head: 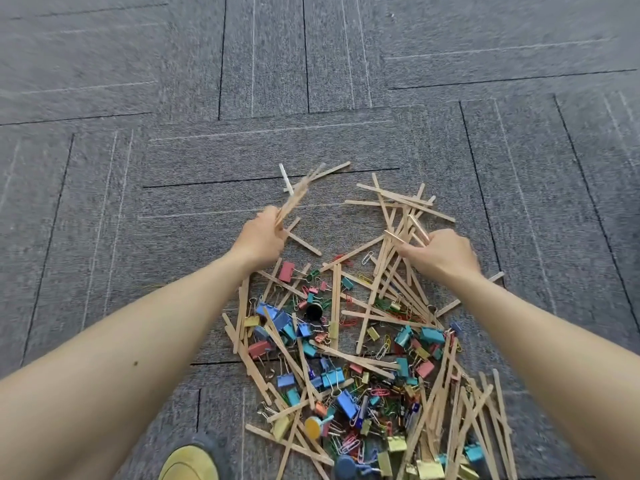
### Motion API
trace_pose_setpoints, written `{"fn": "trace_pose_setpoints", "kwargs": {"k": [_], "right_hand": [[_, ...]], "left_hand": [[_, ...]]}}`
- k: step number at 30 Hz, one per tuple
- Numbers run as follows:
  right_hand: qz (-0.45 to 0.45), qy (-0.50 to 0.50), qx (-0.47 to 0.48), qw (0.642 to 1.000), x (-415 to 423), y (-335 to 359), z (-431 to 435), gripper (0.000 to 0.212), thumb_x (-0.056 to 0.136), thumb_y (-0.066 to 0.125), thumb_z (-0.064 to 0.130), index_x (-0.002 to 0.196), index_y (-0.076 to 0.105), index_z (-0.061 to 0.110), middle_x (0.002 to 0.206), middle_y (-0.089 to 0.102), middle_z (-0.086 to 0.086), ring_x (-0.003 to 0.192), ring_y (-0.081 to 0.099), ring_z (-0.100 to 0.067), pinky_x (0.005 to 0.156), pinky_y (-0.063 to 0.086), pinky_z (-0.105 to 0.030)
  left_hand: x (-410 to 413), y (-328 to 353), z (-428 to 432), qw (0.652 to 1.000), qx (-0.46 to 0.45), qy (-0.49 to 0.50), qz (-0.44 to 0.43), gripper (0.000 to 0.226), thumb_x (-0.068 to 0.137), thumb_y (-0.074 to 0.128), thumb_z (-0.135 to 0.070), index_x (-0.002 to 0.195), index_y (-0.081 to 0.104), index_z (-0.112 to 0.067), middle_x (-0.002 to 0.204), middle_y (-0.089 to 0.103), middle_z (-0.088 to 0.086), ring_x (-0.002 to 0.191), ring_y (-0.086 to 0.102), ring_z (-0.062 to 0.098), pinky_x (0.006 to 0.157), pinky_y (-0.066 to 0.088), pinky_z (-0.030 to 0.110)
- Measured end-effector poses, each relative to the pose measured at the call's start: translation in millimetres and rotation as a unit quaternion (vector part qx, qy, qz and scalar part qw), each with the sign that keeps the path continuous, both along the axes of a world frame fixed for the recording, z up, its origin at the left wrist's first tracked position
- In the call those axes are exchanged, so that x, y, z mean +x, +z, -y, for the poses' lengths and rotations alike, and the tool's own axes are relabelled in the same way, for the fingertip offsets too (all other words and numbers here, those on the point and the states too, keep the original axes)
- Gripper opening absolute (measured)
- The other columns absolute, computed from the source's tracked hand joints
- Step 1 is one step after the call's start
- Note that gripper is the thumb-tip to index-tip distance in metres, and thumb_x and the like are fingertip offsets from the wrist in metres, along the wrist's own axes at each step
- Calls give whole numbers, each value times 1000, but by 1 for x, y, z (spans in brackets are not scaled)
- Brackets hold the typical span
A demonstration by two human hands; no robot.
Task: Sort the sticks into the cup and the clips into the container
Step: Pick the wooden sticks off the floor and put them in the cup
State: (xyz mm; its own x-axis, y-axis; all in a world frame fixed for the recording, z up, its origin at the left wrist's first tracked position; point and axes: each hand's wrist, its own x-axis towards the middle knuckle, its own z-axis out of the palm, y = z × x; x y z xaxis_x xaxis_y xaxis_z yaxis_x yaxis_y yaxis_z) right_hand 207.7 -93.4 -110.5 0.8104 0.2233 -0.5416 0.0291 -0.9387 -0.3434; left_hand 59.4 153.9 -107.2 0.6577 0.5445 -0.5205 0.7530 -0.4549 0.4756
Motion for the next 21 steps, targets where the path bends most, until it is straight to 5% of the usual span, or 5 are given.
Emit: {"fn": "trace_pose_setpoints", "kwargs": {"k": [6,10,12,16,21], "right_hand": [[-9,-58,7,998,-3,-5,-17,62,73,66,73,68,52,13,73,60,-3,62,54,-19,51,37,-25],[-10,-64,-25,998,-11,-2,-33,102,68,67,77,134,43,3,122,61,-14,105,62,-32,72,44,-32],[-1,-49,-44,998,-16,-3,-40,107,69,69,74,142,34,4,132,55,-16,111,60,-34,74,43,-35],[31,-52,-63,996,-20,-7,-46,81,80,70,60,133,43,6,120,57,-14,99,63,-33,74,49,-35],[53,1,-57,997,-29,-5,-45,23,91,60,31,93,62,9,91,64,-10,78,64,-29,69,55,-38]], "left_hand": [[2,-5,-4,991,108,-73,-32,20,96,55,-9,94,45,-25,80,63,-11,74,64,17,69,56,39],[6,-12,-6,986,125,-88,-64,26,90,65,-8,93,46,-26,70,64,-12,68,64,9,69,57,38],[9,-12,-6,982,131,-106,-79,22,90,68,-15,87,49,-27,69,62,-12,67,61,8,72,56,37],[8,-7,-5,974,134,-149,-105,12,93,64,-30,86,57,-23,75,62,-6,70,61,14,73,55,36],[1,-7,1,963,121,-200,-135,10,97,54,-24,91,57,-16,79,61,1,68,61,17,70,58,38]]}}
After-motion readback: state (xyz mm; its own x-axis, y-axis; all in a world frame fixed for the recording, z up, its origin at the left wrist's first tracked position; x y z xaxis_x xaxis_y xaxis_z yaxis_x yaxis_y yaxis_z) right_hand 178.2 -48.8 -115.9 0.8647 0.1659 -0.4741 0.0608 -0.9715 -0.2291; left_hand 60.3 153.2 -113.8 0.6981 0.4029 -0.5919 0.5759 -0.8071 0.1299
